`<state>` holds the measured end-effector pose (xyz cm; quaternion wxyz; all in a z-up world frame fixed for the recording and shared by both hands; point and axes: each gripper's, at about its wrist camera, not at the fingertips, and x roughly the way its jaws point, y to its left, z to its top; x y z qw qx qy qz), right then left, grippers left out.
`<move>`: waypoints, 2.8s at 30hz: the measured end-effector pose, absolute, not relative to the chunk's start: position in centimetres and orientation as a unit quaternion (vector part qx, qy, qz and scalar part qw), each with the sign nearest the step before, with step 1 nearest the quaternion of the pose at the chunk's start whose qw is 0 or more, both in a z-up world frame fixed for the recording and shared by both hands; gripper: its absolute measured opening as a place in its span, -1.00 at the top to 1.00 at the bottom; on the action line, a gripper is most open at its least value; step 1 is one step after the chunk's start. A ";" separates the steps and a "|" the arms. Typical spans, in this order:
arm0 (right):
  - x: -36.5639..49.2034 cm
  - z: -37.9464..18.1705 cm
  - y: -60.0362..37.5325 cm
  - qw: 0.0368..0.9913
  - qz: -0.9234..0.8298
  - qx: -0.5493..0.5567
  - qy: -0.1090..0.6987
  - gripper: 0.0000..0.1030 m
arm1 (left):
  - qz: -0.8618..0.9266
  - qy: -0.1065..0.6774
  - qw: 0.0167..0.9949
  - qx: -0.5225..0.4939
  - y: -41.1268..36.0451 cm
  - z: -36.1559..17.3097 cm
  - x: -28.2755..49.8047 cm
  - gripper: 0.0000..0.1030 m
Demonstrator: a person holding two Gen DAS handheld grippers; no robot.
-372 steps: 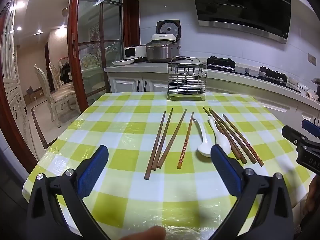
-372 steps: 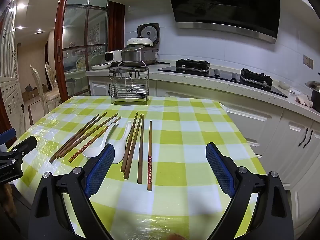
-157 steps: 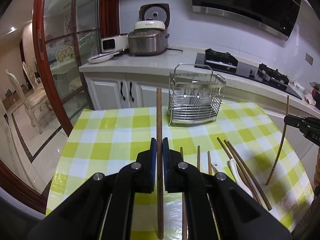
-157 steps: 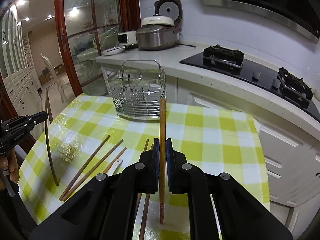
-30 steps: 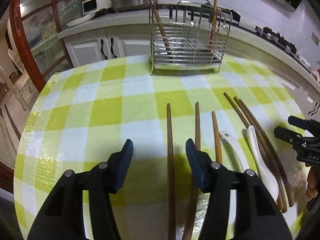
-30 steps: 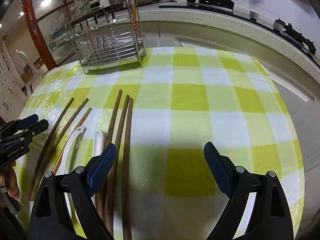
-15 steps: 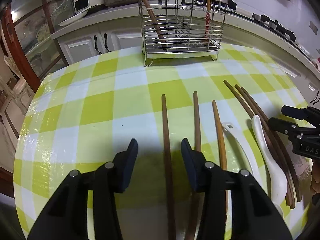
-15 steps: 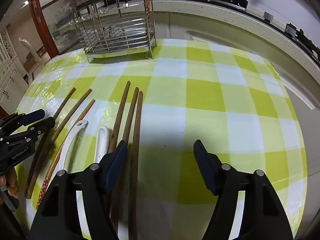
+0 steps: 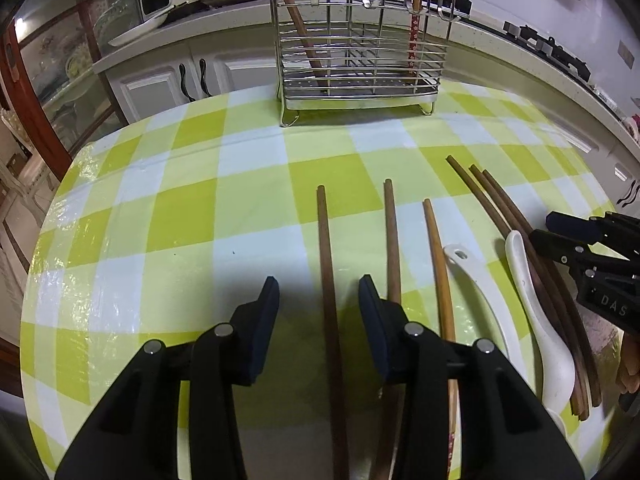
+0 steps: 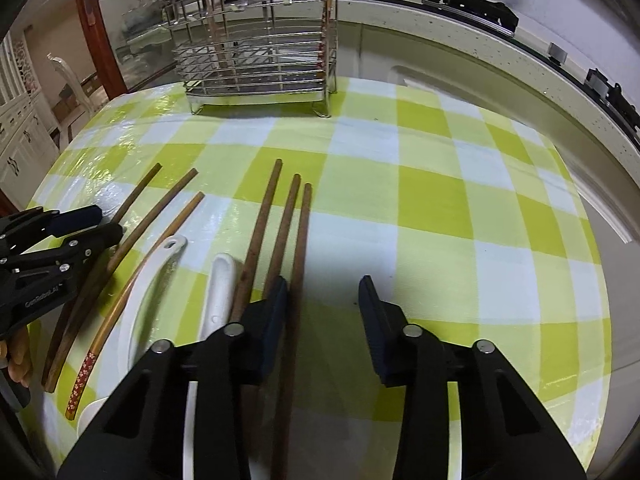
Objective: Organize utensils
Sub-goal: 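Close the left tool on a brown chopstick while the right tool grasps another, then lift both held chopsticks and carry them over the wire rack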
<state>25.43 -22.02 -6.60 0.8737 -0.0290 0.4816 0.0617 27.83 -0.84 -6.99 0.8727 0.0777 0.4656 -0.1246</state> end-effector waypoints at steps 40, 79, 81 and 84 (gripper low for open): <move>23.2 1.7 -24.6 0.921 0.045 0.006 0.387 0.83 | -0.119 0.338 0.933 0.019 1.0 2.1 24.7 0.88; 19.4 8.4 -24.7 0.966 0.009 0.002 0.257 0.83 | -0.119 0.240 0.964 -0.006 0.9 7.6 21.2 0.88; 19.4 8.5 -24.7 0.968 0.008 0.003 0.252 0.83 | -0.119 0.235 0.965 -0.008 0.9 7.7 21.0 0.88; 19.4 8.6 -24.8 0.969 0.010 0.006 0.248 0.83 | -0.119 0.229 0.966 -0.011 0.9 7.9 21.0 0.88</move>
